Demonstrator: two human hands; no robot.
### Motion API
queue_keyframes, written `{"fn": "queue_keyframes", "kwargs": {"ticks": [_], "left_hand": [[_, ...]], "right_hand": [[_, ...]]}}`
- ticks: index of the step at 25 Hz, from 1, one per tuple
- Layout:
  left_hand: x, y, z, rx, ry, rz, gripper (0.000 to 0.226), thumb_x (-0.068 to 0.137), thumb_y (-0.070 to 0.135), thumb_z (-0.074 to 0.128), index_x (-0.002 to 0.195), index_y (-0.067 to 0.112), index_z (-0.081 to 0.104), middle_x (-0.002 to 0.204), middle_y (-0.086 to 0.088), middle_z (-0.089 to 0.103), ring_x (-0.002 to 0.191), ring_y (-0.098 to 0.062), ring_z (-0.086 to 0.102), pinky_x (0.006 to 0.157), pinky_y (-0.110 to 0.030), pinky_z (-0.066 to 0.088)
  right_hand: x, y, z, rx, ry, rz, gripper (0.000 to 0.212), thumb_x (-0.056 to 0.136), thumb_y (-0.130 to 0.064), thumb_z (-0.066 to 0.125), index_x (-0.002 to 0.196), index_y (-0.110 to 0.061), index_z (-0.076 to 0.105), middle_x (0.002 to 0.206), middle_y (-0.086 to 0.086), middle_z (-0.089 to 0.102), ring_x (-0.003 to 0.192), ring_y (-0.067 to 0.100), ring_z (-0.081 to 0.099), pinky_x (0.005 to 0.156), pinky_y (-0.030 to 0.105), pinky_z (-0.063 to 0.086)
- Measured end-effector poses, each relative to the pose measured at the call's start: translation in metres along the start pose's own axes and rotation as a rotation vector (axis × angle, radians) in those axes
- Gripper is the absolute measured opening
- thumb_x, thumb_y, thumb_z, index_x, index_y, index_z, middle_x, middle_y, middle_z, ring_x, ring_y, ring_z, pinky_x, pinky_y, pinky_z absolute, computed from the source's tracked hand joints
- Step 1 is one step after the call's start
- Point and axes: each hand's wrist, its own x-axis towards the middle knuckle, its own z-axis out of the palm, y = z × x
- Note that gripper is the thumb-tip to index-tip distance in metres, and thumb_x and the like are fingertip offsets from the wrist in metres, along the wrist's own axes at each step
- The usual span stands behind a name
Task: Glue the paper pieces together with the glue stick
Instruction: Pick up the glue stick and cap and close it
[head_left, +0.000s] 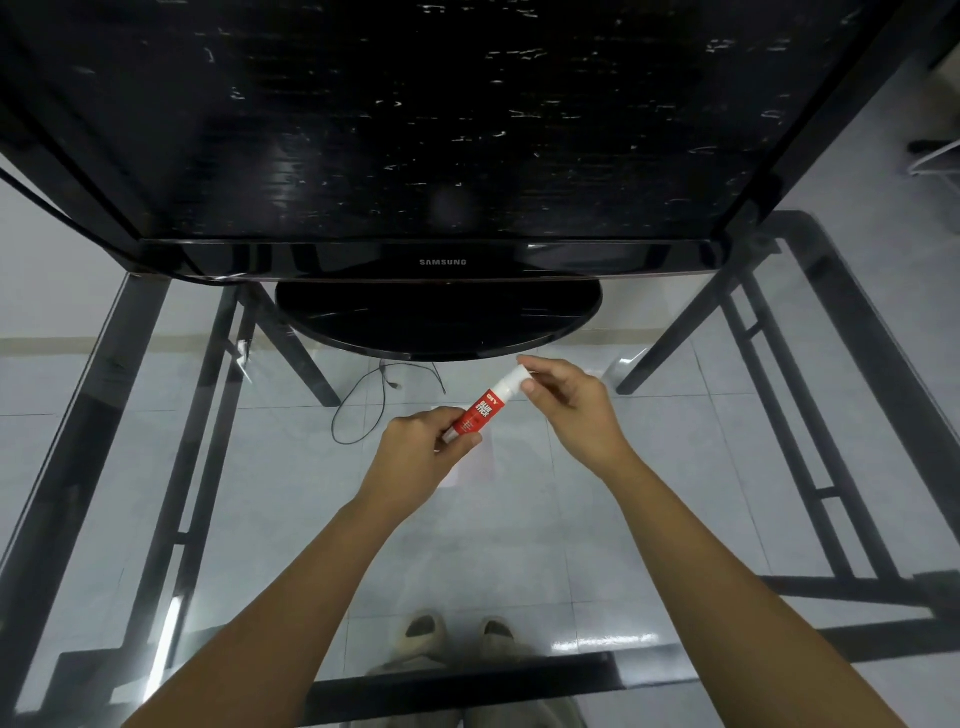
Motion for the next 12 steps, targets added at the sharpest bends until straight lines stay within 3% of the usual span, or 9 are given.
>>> {"fn": "queue_keyframes", "kwargs": {"ticks": [8,12], "left_hand": [[-0.007,0.000,-0.006,0.000,-0.008,0.030,0.032,0.084,0.033,0.064,0.113,0.018,0.064,0.081,-0.003,0.070,0.070,-0.016,0.062,0.067,-0.031,0.053],[-0.009,0.000,-0.007,-0.005,-0.010,0.044,0.033,0.085,0.033,0.064,0.114,0.019,0.063,0.084,-0.004,0.070,0.072,-0.018,0.063,0.069,-0.032,0.053]], "right_hand": [[-0.008,-0.003,0.005,-0.031,-0.017,-0.048,0.030,0.089,-0.015,0.059,0.119,-0.015,0.060,0.111,0.001,0.062,0.104,0.013,0.060,0.093,0.027,0.050],[-0.014,-0.003,0.006,-0.019,-0.027,-0.055,0.030,0.089,-0.016,0.059,0.119,-0.016,0.061,0.109,-0.002,0.062,0.101,0.009,0.060,0.088,0.019,0.049]]}}
